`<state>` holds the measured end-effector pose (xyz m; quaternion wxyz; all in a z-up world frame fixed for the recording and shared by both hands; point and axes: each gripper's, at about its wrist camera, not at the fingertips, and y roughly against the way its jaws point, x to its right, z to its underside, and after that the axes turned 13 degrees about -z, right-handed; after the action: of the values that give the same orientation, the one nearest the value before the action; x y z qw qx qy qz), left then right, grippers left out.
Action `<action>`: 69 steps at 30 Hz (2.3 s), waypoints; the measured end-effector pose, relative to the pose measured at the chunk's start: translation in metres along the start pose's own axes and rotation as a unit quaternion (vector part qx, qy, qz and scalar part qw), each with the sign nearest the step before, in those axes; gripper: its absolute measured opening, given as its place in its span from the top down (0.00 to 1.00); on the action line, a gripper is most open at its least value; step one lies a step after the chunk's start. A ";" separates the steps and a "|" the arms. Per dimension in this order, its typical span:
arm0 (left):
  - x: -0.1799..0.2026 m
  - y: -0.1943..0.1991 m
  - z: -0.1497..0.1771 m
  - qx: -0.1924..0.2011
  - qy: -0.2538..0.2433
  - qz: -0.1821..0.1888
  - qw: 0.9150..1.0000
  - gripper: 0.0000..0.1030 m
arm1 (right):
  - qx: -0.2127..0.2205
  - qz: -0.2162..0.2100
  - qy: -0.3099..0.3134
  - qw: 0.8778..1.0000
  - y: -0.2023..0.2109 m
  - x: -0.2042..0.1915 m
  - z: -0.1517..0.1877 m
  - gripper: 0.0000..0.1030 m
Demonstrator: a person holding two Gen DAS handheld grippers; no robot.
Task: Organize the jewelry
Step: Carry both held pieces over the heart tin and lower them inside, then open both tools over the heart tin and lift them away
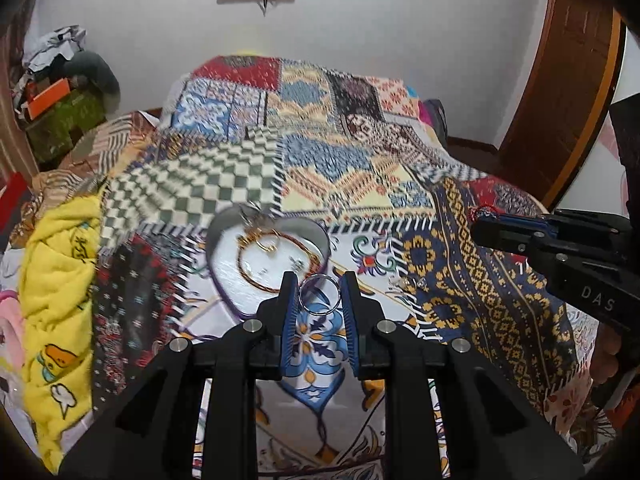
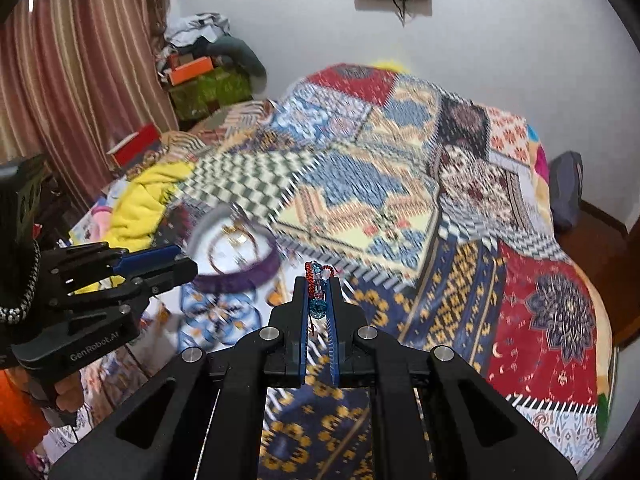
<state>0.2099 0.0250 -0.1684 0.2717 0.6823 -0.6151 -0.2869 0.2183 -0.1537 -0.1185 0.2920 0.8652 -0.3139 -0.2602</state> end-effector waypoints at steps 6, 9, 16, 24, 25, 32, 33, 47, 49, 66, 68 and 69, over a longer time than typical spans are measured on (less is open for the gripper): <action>-0.016 0.018 -0.009 0.023 0.009 -0.010 1.000 0.80 | 0.018 -0.022 0.015 0.999 -0.003 -0.018 -0.018 0.93; -0.024 0.020 -0.013 0.031 0.016 -0.014 0.999 0.80 | 0.026 -0.032 0.022 0.999 -0.006 -0.026 -0.025 0.93; -0.038 0.019 -0.023 0.044 0.021 -0.026 0.998 0.80 | 0.032 -0.057 0.025 0.998 -0.023 -0.034 -0.039 0.93; -0.050 0.003 -0.028 0.044 0.035 -0.027 0.998 0.80 | 0.007 -0.073 0.012 0.997 -0.059 -0.029 -0.041 0.93; -0.053 -0.001 -0.028 0.041 0.039 -0.025 0.998 0.80 | 0.002 -0.075 0.010 0.997 -0.064 -0.028 -0.041 0.93; -0.060 -0.026 -0.025 0.018 0.052 -0.009 0.998 0.80 | -0.040 -0.085 -0.004 0.996 -0.098 -0.020 -0.033 0.93; -0.060 -0.029 -0.025 0.017 0.052 -0.008 0.998 0.80 | -0.046 -0.087 -0.006 0.995 -0.103 -0.018 -0.032 0.93; -0.056 -0.062 -0.019 -0.014 0.043 0.002 0.999 0.80 | -0.086 -0.095 -0.011 0.992 -0.125 -0.007 -0.024 0.93; -0.056 -0.062 -0.020 -0.015 0.043 0.004 0.999 0.80 | -0.086 -0.093 -0.009 0.992 -0.124 -0.007 -0.023 0.93; -0.064 -0.029 -0.021 -0.007 0.047 -0.027 0.998 0.71 | -0.059 -0.061 0.020 0.996 -0.081 -0.024 -0.027 0.75; -0.065 -0.019 -0.021 -0.001 0.050 -0.031 0.998 0.67 | -0.049 -0.056 0.023 0.997 -0.068 -0.026 -0.027 0.75; -0.065 -0.016 -0.021 0.001 0.050 -0.034 0.998 0.67 | -0.046 -0.054 0.023 0.997 -0.064 -0.026 -0.027 0.75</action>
<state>0.2309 0.0913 -0.1615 0.2916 0.7161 -0.5779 -0.2612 0.2431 -0.0855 -0.1352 0.3236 0.8725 -0.2474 -0.2697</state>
